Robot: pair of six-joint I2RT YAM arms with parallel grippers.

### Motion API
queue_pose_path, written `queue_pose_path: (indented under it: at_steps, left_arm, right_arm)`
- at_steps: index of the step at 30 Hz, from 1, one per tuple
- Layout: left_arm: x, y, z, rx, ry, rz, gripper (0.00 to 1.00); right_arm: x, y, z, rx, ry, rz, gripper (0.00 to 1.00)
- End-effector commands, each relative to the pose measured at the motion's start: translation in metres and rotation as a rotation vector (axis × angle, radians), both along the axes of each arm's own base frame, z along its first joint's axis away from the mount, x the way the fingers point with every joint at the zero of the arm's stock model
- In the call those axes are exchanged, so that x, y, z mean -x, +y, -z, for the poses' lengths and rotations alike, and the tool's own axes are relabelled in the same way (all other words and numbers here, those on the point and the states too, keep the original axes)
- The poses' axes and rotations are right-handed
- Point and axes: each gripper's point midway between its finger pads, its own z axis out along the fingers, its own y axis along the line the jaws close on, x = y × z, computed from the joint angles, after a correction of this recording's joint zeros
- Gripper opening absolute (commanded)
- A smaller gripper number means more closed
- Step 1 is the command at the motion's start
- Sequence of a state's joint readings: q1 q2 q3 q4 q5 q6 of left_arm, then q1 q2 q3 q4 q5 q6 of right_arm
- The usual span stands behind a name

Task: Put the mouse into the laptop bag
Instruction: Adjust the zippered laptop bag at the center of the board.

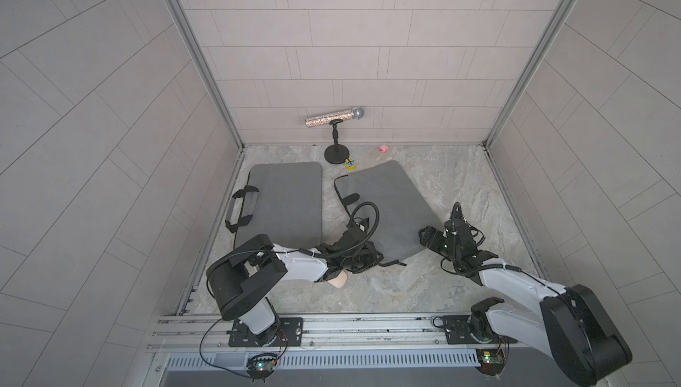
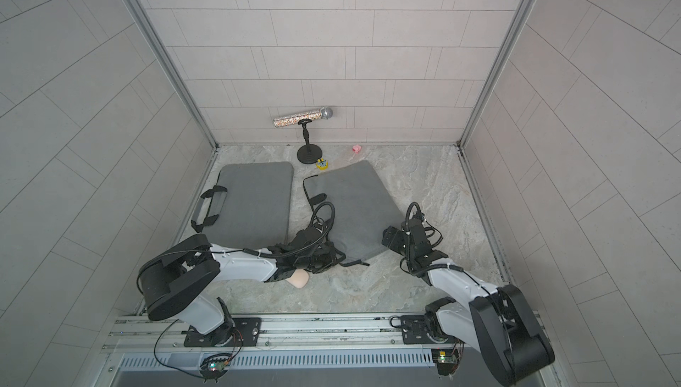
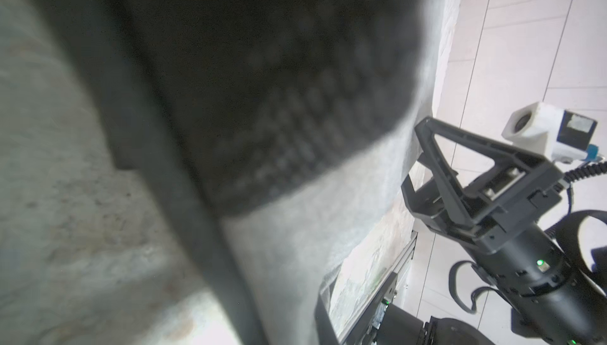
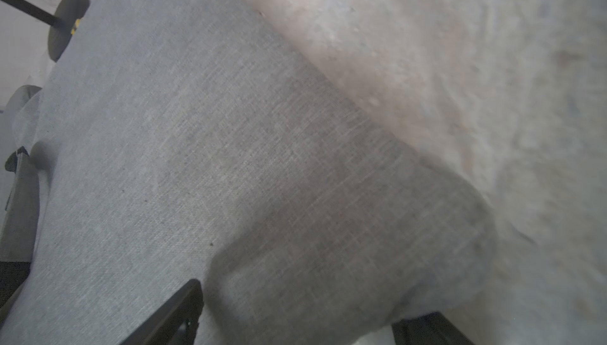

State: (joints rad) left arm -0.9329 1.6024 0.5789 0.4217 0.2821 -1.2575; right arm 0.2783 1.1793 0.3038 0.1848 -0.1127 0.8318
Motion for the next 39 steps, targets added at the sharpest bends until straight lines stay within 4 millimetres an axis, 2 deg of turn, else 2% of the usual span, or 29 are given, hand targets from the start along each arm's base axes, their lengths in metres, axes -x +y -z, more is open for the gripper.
queue_pose_path:
  at_steps: [1,2,3,5,12,18,23,26,33,34,35,36,37,39]
  left_arm:
    - [-0.002,-0.002,-0.007,0.024,-0.017,0.008,0.0]
    - [-0.002,-0.002,-0.007,0.025,-0.018,0.007,0.0]
    - [-0.002,-0.002,-0.007,0.022,-0.019,0.008,0.0]
    - [-0.004,-0.002,-0.007,0.016,-0.021,0.008,0.0]
    - [-0.014,-0.006,-0.005,0.008,-0.01,0.024,0.0]
    - [-0.028,-0.004,0.0,-0.013,-0.008,0.02,0.0]
    - [-0.049,-0.022,0.001,-0.075,-0.021,0.075,0.0]
    - [-0.063,-0.042,0.006,-0.1,-0.015,0.109,0.0]
    - [-0.092,-0.087,0.005,-0.079,-0.028,0.172,0.0]
    - [-0.094,-0.093,0.005,-0.078,-0.027,0.19,0.05]
    - [-0.095,-0.097,0.005,-0.075,-0.025,0.207,0.21]
    - [-0.096,-0.102,0.004,-0.07,-0.025,0.225,0.45]
    - [-0.096,-0.103,0.006,-0.078,-0.022,0.233,0.6]
    - [-0.096,-0.102,0.005,-0.087,-0.019,0.237,0.77]
  right_arm:
    - [0.002,0.006,0.019,-0.048,0.07,-0.017,0.52]
    - [0.002,0.004,0.021,-0.052,0.083,-0.011,0.28]
    - [0.003,0.001,0.024,-0.055,0.093,0.0,0.15]
    - [0.005,-0.005,0.025,-0.066,0.095,0.025,0.0]
    - [0.023,-0.02,0.01,-0.075,0.04,0.079,0.0]
    - [0.045,-0.029,-0.017,-0.097,-0.061,0.109,0.0]
    - [0.069,-0.037,-0.03,-0.117,-0.118,0.136,0.0]
    - [0.078,-0.044,-0.034,-0.096,-0.135,0.153,0.0]
    - [0.078,-0.051,-0.03,-0.044,-0.101,0.174,0.0]
    - [0.077,-0.053,-0.028,-0.033,-0.093,0.185,0.0]
    - [0.076,-0.056,-0.027,-0.023,-0.089,0.197,0.0]
    - [0.075,-0.058,-0.028,-0.013,-0.086,0.208,0.0]
    - [0.074,-0.06,-0.028,-0.003,-0.085,0.217,0.09]
    - [0.072,-0.063,-0.032,0.012,-0.083,0.229,0.36]
